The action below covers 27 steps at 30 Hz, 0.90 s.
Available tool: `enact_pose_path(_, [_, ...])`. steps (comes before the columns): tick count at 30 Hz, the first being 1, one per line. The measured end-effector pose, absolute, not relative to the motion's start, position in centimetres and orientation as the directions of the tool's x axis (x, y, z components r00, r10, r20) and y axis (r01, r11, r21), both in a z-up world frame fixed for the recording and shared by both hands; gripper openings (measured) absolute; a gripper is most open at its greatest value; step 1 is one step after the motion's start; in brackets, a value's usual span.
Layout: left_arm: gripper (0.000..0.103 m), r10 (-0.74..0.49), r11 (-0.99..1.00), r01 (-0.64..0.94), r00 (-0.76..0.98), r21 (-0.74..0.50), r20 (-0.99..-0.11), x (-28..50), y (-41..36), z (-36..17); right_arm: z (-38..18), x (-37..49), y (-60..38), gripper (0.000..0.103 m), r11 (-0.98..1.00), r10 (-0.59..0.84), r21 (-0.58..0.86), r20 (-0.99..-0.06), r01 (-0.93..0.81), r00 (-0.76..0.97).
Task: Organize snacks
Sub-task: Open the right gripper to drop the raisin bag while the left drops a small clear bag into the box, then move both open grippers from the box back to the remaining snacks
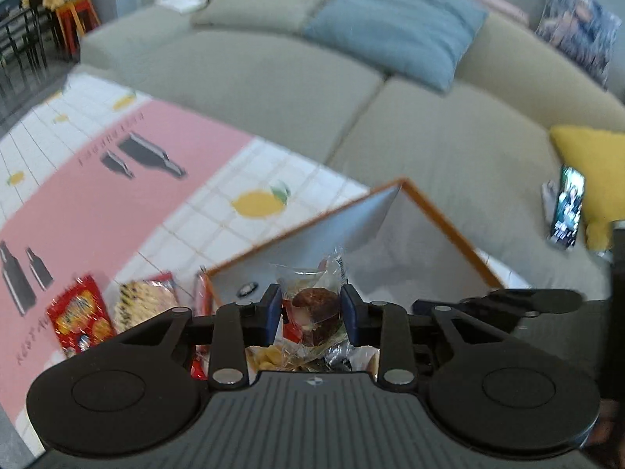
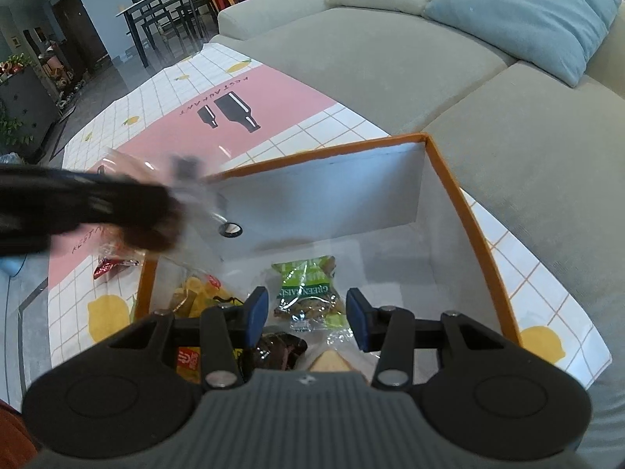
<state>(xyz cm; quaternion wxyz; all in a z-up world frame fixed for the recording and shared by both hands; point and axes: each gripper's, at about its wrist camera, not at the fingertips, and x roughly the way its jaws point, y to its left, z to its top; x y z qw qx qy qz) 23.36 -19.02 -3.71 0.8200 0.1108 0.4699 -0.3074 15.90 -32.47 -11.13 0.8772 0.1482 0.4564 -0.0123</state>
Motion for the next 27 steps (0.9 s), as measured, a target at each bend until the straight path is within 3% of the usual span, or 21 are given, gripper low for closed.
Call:
enact_pose_path(5, [0.036,-0.280,0.788,0.616,0.368,0.008,-0.887,23.5,-20.3,-6.5,-11.6,15.9,-32.5,0.043,0.956,0.119,0.249,-0.813,0.156,0.570])
enact_pose_path(10, [0.046,-0.244,0.787,0.616,0.361,0.034,-0.900,23.2,-20.3,-6.5,-12.1,16.0,-31.9,0.043,0.960,0.124,0.239,-0.826,0.143,0.549])
enact_pose_path(13, [0.046,-0.239,0.786,0.617,0.365,0.042,-0.900,23.1,-20.2,-6.2,-12.0,16.0,-31.6,0.043,0.963,0.127,0.236,-0.829,0.134,0.545])
enact_pose_path(23, [0.048,-0.276,0.825,0.564,0.465,0.041,-0.841,20.1,-15.8,-2.0,-9.7,14.7,-30.4,0.043,0.967,0.104,0.217,-0.813,0.132,0.572])
enact_pose_path(27, [0.050,-0.270,0.850,0.523,0.537,0.064,-0.799,17.9,-13.3,0.1,-7.5,13.0,-29.4,0.043,0.959,0.095,0.241,-0.766,0.147,0.636])
